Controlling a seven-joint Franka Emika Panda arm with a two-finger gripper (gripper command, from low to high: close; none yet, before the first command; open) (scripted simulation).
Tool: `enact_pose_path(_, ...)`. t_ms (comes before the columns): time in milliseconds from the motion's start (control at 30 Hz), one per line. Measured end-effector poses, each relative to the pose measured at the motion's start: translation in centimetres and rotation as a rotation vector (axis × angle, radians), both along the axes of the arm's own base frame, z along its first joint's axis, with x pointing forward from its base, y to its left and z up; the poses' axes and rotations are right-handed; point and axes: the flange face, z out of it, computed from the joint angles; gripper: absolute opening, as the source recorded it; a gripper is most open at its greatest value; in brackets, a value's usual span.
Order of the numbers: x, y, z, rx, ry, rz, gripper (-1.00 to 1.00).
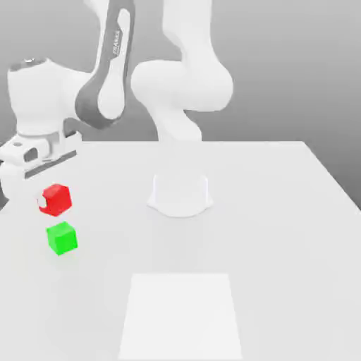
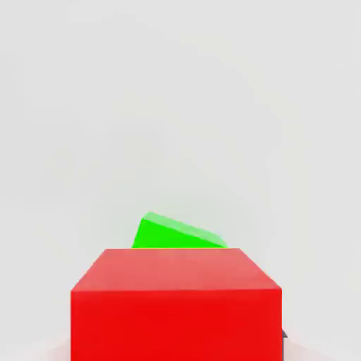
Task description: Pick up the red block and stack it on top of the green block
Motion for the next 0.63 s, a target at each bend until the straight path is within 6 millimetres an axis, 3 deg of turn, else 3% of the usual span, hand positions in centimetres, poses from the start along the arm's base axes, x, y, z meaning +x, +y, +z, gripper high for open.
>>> enact_pose_path(633, -0.1, 0.3, -4.8, 0.000, 0.013, 0.006, -1.00)
